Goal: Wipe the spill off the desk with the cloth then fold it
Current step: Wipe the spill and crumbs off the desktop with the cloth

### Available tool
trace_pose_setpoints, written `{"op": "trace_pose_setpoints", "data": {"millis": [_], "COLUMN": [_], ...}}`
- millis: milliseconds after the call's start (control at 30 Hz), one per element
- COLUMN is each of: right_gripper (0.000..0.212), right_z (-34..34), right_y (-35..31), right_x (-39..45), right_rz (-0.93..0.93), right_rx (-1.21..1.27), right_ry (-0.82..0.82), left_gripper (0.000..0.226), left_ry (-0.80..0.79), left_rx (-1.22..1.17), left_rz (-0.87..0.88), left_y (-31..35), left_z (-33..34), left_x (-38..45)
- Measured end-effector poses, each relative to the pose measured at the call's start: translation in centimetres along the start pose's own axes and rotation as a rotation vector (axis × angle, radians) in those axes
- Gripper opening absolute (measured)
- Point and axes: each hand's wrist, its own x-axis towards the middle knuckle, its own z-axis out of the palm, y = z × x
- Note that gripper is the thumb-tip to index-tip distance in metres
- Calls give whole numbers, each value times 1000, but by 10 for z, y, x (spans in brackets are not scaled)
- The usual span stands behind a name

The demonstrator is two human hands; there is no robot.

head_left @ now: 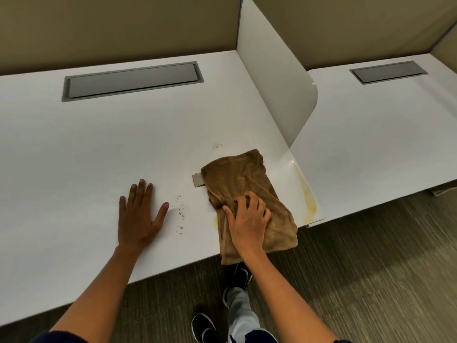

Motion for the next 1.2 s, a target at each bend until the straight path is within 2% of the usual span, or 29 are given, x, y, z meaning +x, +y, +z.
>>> {"op": "trace_pose_setpoints", "data": {"millis": [200,467,600,767,900,1067,1200], "right_gripper": [28,29,48,62,53,34,27], "right_z": [5,2,1,-6,-8,-2,0], "right_y": [3,38,44,65,78,71,64], "right_x": [24,96,101,98,100,95,95], "right_rz": [-3,117,111,-71,-190,-139,-175], "right_rx": [-39,19,88,54,27,112,204], "right_ry": [37,29,-3,-68,-20,33,-28], "left_gripper": [86,84,83,83,83,83,83], "left_ry": [6,-4,-5,-12,-15,-10,-12], "left_rx": [2,29,35,29,30,23,22], "left_rz": [-8,-22,-22,-31,-34,-34,-34], "left_y": [1,0,1,4,5,5,7], "left_z": [0,1,0,-3,-3,-3,-4], "left_x": [0,2,2,2,2,2,2]}}
